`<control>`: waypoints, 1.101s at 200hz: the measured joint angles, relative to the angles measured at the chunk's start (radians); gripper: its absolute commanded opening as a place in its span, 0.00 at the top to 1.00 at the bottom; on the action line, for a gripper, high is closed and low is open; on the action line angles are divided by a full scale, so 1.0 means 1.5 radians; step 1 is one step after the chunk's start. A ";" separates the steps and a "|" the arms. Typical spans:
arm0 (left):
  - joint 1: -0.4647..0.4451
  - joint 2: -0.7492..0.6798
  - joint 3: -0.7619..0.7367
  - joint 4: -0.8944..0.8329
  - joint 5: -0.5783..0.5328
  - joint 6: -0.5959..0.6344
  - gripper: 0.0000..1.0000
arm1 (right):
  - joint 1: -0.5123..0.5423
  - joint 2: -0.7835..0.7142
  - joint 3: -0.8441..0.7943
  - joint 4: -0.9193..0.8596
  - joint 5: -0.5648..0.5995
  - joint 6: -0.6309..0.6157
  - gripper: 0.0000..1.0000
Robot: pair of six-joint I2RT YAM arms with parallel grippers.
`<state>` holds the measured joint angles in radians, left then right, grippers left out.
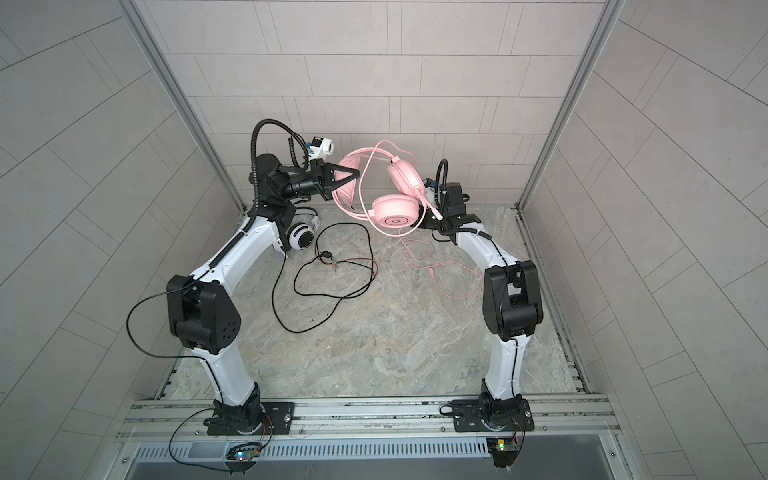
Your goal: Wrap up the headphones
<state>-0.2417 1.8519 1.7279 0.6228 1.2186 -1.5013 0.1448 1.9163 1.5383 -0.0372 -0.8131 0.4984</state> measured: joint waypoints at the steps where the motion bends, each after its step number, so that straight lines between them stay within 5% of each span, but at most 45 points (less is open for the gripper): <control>1: 0.000 0.001 0.000 0.004 -0.001 -0.003 1.00 | 0.000 0.000 -0.002 0.004 0.000 0.002 1.00; 40: 0.000 0.024 0.026 0.055 -0.050 -0.036 1.00 | 0.002 0.000 -0.106 0.219 -0.010 0.132 1.00; 83: -0.001 0.058 0.072 0.032 -0.116 -0.015 1.00 | 0.028 -0.004 -0.155 0.331 0.002 0.197 1.00; 220: 0.039 0.099 0.189 -0.192 -0.298 0.167 1.00 | 0.187 -0.240 -0.401 0.290 0.135 0.135 1.00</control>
<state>-0.1833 2.0003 2.0121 0.3347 0.7712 -1.2510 0.4248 1.5570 0.9375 0.3985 -0.6106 0.7013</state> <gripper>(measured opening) 0.074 0.048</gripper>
